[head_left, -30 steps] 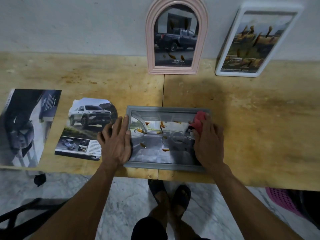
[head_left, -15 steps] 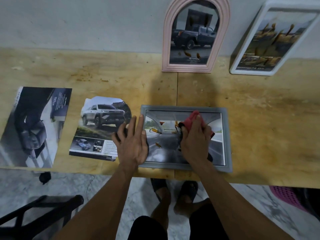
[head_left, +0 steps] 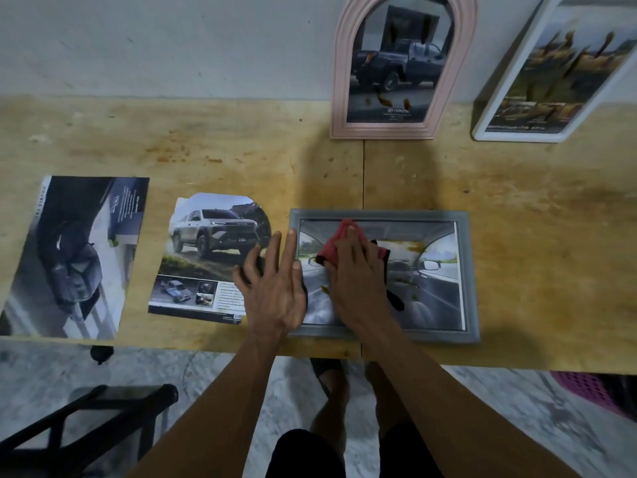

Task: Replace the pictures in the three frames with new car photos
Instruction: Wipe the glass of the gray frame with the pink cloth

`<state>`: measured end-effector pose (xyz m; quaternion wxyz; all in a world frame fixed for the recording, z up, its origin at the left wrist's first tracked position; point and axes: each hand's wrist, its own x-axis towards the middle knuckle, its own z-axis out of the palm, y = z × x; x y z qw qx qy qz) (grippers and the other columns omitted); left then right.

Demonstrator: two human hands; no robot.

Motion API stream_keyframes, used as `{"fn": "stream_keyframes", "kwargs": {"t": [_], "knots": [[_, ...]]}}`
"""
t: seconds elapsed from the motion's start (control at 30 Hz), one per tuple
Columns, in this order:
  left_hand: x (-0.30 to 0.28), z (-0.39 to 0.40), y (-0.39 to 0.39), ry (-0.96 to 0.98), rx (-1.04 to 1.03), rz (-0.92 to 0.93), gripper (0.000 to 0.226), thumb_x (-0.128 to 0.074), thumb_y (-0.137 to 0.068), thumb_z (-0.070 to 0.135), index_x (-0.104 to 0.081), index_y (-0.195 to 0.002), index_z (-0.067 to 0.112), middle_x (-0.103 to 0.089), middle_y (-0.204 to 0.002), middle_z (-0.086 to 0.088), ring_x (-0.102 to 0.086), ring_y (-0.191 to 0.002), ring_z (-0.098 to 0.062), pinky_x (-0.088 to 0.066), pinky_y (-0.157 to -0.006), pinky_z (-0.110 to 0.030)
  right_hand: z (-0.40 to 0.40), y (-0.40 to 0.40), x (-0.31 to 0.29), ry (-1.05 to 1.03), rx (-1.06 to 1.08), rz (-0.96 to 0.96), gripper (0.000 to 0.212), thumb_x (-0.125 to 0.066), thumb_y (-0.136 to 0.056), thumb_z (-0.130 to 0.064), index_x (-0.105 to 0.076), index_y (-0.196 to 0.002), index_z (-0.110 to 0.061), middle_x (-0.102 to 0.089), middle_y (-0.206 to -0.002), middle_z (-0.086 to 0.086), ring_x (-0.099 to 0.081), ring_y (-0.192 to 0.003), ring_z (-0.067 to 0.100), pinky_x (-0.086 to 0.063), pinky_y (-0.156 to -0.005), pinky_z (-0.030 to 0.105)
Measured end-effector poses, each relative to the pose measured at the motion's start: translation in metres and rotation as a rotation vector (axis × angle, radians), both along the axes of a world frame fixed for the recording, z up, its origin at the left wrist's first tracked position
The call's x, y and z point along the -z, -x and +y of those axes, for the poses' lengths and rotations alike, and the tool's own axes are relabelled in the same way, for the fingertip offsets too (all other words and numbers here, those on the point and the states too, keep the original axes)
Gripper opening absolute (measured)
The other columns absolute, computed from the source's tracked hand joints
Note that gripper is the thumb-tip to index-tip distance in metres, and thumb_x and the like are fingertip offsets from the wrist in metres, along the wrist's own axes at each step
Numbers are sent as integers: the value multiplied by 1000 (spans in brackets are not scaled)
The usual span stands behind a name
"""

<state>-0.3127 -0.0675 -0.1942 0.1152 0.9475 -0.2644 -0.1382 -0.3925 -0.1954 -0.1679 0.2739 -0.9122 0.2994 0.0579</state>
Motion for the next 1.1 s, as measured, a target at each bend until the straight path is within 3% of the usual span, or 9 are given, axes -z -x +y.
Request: {"fn": "stream_keyframes", "kwargs": {"t": [0.17,0.27,0.43,0.53,0.63,0.83,0.97,1.03,1.1], "knots": [[1,0,0,24,-24,1,54,-9,-104,47,-10,-158,43,-19,-164,16,-19,-144,-23,-17,-112,-58,0,0,2,28,-209,-11,55,-50,-99,-15,-30,-149,-9,-19,-162,9,-17,-147,32,-17,-120,51],[4,1,0,26,-40,-1,54,-8,-103,47,-9,-157,44,-19,-164,18,-19,-144,-22,-18,-112,-58,4,8,-2,-11,-309,-22,65,-50,-96,-7,-22,-154,-13,-18,-162,3,-13,-148,25,-17,-118,46],[3,1,-1,29,-32,10,54,-9,-102,49,-9,-157,47,-18,-164,18,-18,-144,-22,-16,-113,-57,10,28,1,2,-382,-104,55,-49,-93,-14,-38,-147,-12,-49,-145,6,-44,-131,29,-33,-110,45],[2,1,-2,33,-26,22,53,-11,-103,49,-10,-156,48,-17,-164,17,-15,-143,-22,-13,-113,-54,13,42,0,-1,-438,-104,49,-55,-90,-15,-44,-138,-13,-57,-134,7,-49,-123,29,-37,-105,44],[1,2,-3,29,-7,41,53,-9,-102,52,-10,-155,51,-15,-165,15,-12,-144,-23,-11,-113,-53,17,55,-2,-33,-476,-84,29,-55,-92,-20,-50,-121,-20,-60,-119,1,-49,-111,22,-37,-94,35],[0,1,2,9,-9,0,52,-10,-103,50,-14,-155,50,-18,-165,10,-17,-144,-27,-17,-111,-55,16,73,-20,-177,-476,-34,28,-46,-100,-27,-45,-128,-22,-56,-114,0,-44,-100,18,-36,-83,33],[2,-3,4,29,-54,-13,52,-12,-102,50,-19,-154,50,-24,-164,10,-21,-144,-26,-20,-110,-57,-1,76,-31,-294,-386,70,25,-43,-101,-39,-40,-125,-29,-52,-110,-2,-50,-94,15,-44,-79,34],[2,-5,8,41,-98,-17,51,-14,-103,49,-20,-153,51,-25,-163,12,-22,-142,-26,-21,-109,-58,-16,71,-37,-346,-240,-43,22,-46,-100,-38,-42,-121,-32,-55,-103,-9,-55,-89,8,-47,-80,29],[2,-8,11,46,-138,-28,51,-15,-102,49,-21,-153,50,-25,-162,13,-24,-141,-27,-22,-108,-59,-33,56,-45,-334,-83,-218,20,-52,-100,-31,-46,-118,-29,-52,-91,-20,-53,-81,-3,-42,-72,15]]}}
